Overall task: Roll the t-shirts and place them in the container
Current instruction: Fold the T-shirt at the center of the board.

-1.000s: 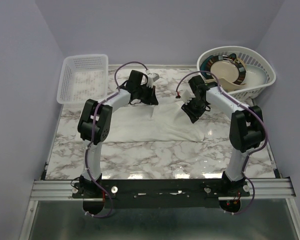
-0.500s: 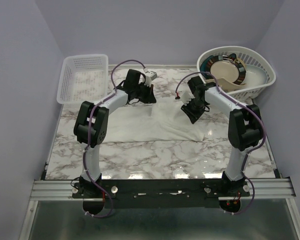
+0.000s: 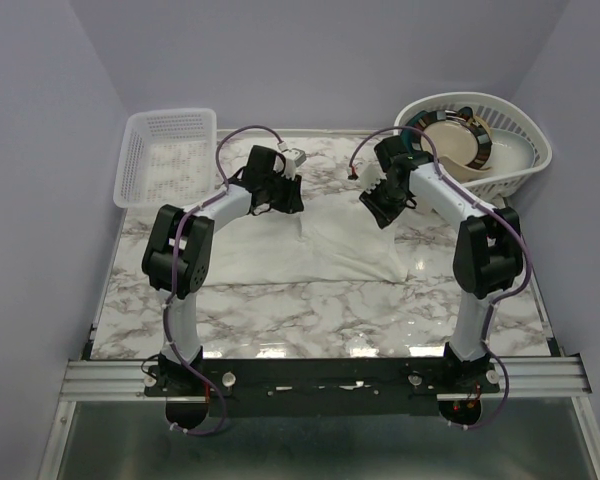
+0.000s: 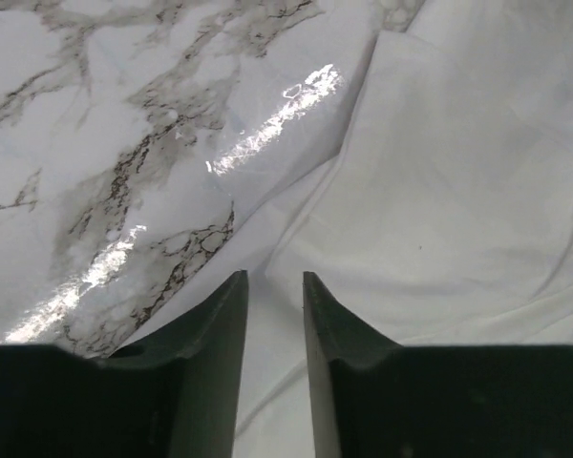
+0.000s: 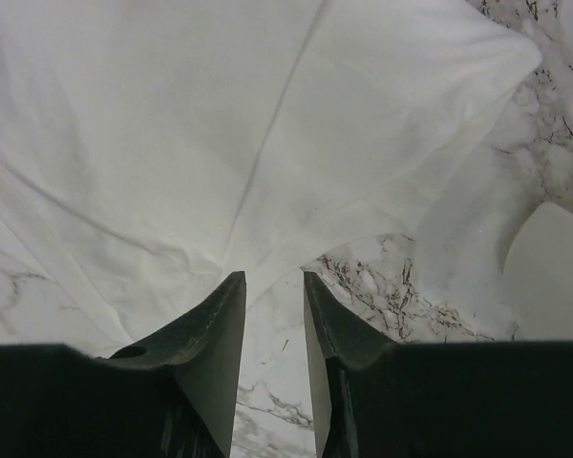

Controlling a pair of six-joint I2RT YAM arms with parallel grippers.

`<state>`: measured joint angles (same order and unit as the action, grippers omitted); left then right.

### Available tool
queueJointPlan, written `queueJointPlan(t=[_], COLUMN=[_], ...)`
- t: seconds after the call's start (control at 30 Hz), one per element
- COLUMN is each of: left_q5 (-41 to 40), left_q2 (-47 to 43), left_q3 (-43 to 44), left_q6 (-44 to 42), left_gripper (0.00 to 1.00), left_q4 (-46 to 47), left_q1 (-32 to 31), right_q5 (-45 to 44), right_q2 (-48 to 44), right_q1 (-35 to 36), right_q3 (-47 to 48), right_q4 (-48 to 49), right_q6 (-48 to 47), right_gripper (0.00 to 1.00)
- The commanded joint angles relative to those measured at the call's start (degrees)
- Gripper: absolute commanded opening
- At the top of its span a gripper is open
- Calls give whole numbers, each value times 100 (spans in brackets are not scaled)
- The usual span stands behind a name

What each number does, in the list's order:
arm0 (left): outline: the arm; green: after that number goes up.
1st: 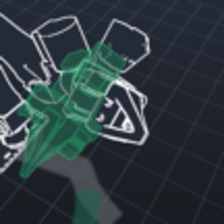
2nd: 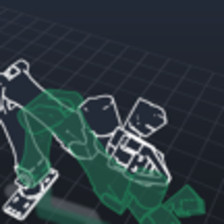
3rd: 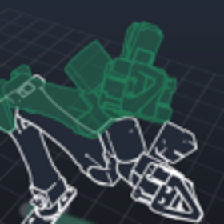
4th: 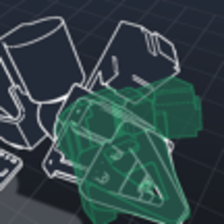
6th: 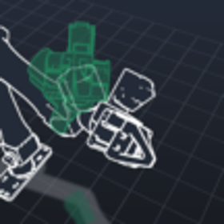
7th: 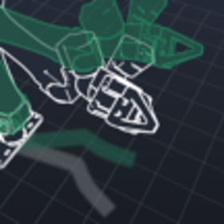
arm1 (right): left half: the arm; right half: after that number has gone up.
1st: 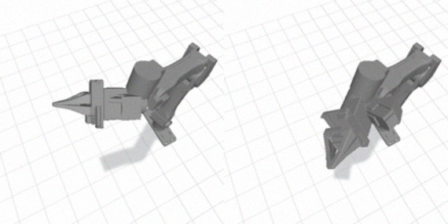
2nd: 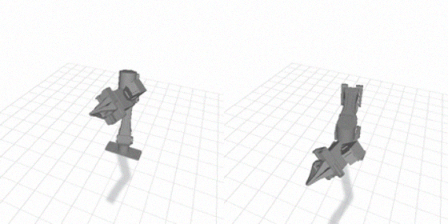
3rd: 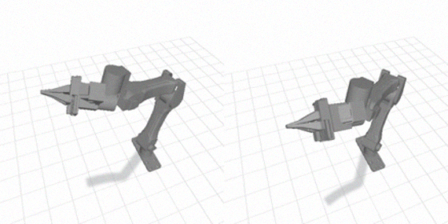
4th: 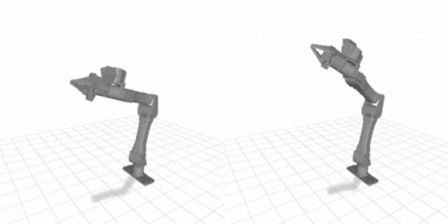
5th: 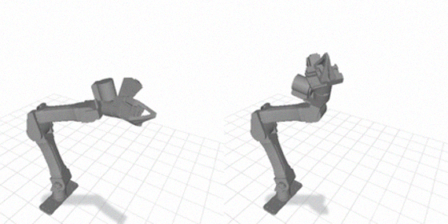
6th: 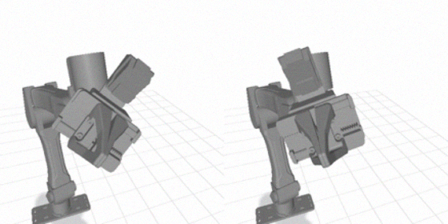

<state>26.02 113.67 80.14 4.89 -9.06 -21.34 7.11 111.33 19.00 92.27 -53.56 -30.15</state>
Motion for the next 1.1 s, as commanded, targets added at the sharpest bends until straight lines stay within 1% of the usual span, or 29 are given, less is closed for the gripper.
queueJointPlan(t=[0.0,0.03,0.13,0.2,0.27,0.3,0.33,0.37,0.4,0.43,0.53,0.63,0.8,0.97,1.07], left_q5=[-632,-799,-801,-573,-301,-238,-177,-115,42,96,70,-158,-387,-668,-800], left_q2=[-266,-336,-642,-863,-1240,-1364,-1617,-1741,-1847,-2005,-2155,-2217,-2384,-2200,-2068], left_q3=[213,230,178,-59,-452,-621,-796,-1137,-1297,-1421,-1773,-2107,-2564,-2819,-2889], left_q6=[-145,-198,-462,-995,-1392,-1629,-1997,-2209,-2368,-2726,-2975,-3116,-3396,-3757,-3960], left_gripper=[47,51,53,53,50,48,42,38,34,23,11,8,7,7,7], left_q4=[19,-34,-262,-542,-833,-1130,-1264,-1378,-1553,-1677,-1924,-1915,-1932,-2021,-2100], left_q1=[43,51,112,165,236,262,288,367,403,412,412,438,684,982,1105], right_q5=[-79,-79,-79,52,175,324,404,466,484,432,230,159,238,54,-324], right_q2=[108,108,29,-6,-24,20,142,231,310,363,530,679,1486,1945,2024], right_q1=[-37,-37,-37,-37,-28,-28,-28,-20,-11,-11,-11,-11,42,217,297], right_q3=[151,186,186,186,204,256,352,466,685,765,880,967,1802,2269,2086], right_q4=[-49,-58,-84,-189,-382,-496,-637,-856,-927,-928,-727,-331,-462,-673,-473], right_q6=[27,9,-26,-105,-271,-342,-508,-570,-623,-676,-790,-729,-676,-1159,-1458], right_gripper=[40,40,41,42,42,42,42,41,41,41,41,41,41,39,39])
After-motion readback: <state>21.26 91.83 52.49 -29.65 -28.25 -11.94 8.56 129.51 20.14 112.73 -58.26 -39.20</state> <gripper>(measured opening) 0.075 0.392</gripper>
